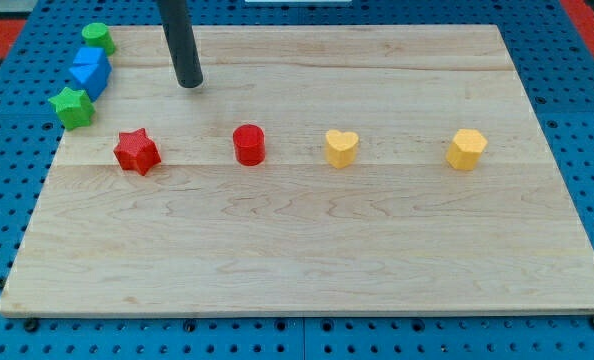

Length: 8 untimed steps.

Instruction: Push the red star into the red circle

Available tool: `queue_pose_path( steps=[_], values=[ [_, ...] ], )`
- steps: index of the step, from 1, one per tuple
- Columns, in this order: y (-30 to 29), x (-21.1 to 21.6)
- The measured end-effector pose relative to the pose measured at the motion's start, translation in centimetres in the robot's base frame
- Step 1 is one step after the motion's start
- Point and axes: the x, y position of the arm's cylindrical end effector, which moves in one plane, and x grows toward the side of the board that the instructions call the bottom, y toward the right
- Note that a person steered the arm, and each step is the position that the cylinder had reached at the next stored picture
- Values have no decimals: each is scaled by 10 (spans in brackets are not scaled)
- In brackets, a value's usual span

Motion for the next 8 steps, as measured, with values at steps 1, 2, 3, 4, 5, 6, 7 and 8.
queue_pose_path(
  steps=[1, 2, 3, 4, 5, 6, 7, 8],
  values=[
    [0, 0],
    [0, 0],
    [14, 4],
    [15, 36],
    [-17, 55],
    [-45, 71],
    [-83, 83],
    [-89, 130]
  ],
)
